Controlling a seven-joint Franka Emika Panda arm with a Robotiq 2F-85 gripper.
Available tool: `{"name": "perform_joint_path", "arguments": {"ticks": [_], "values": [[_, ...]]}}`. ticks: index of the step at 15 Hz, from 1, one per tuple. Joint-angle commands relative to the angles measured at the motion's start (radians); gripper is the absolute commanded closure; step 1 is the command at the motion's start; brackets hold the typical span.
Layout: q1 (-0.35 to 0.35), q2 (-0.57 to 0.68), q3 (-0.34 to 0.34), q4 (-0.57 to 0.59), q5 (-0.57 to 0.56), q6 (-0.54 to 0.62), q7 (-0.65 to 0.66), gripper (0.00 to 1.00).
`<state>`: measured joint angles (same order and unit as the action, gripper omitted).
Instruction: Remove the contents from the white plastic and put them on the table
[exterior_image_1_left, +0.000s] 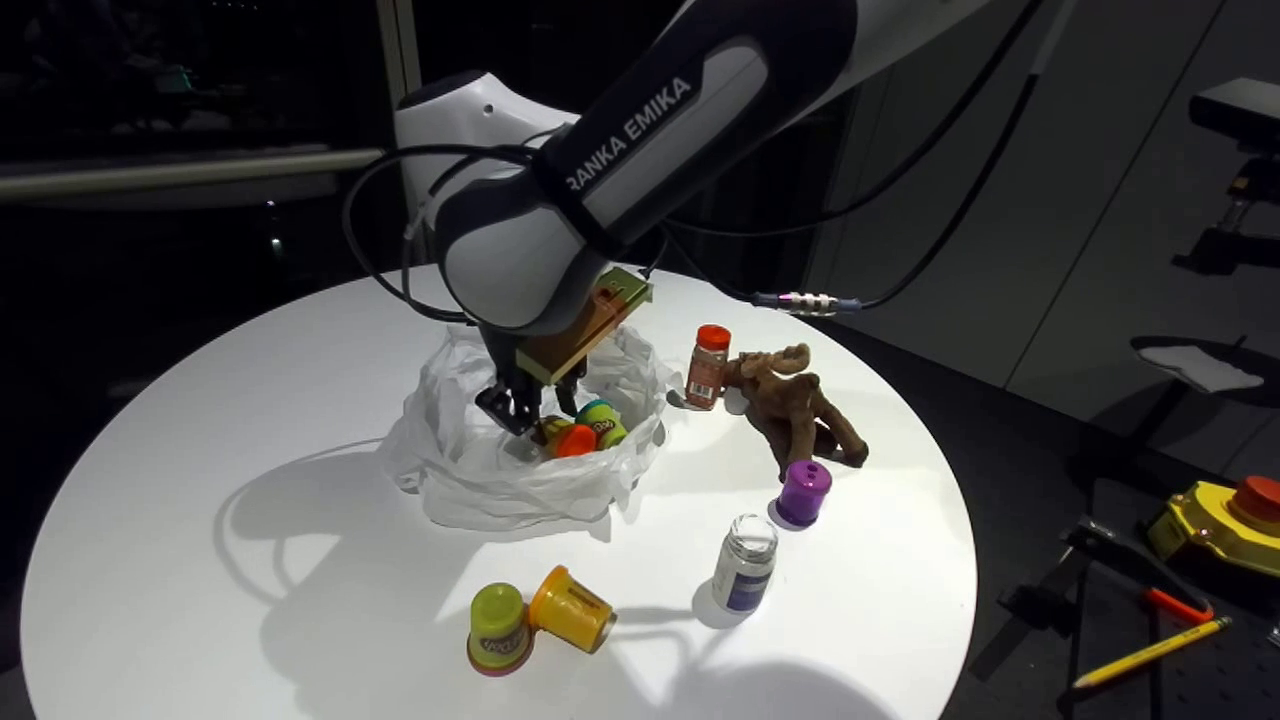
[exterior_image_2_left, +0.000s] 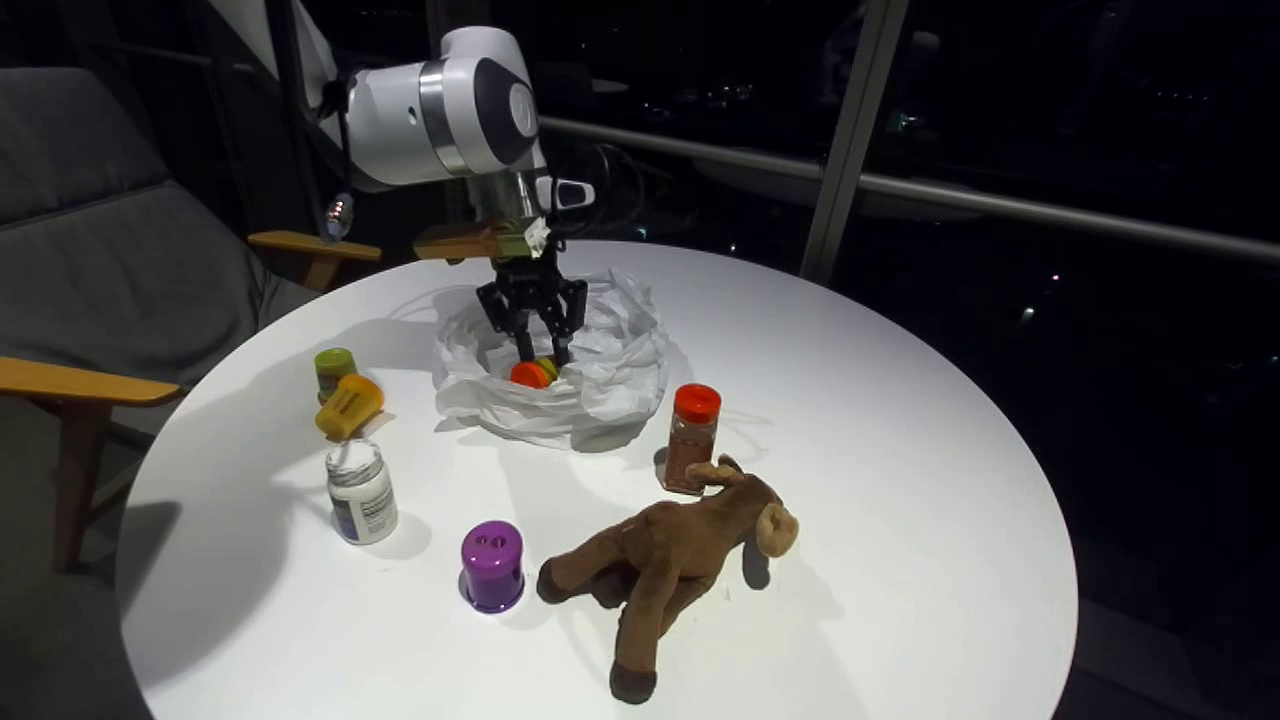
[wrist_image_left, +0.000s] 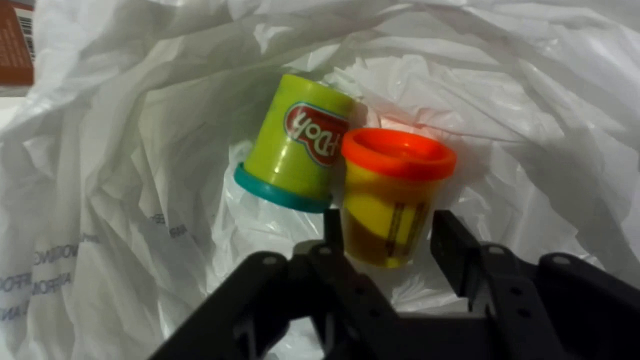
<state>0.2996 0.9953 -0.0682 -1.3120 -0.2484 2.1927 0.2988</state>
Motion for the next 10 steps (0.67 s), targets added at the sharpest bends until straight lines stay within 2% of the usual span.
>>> {"name": "perform_joint_path", "arguments": {"ticks": [1,2,4,9,10], "values": [[-0.011,0.037,0.015,0.062,0.013,-0.026,-0.037,0.69],[-0.009,0.039,0.012,0.066,0.009,-0.029,-0.040,0.37],[-0.009,0.044,0.013,0.079,0.007,-0.043,-0.051,0.38],[-0.008,0.069,0.015,0.092,0.006,-0.072,-0.080,0.01],[-0.009,0.073,0.016,0.097,0.009,-0.076,-0.081,0.00]]}}
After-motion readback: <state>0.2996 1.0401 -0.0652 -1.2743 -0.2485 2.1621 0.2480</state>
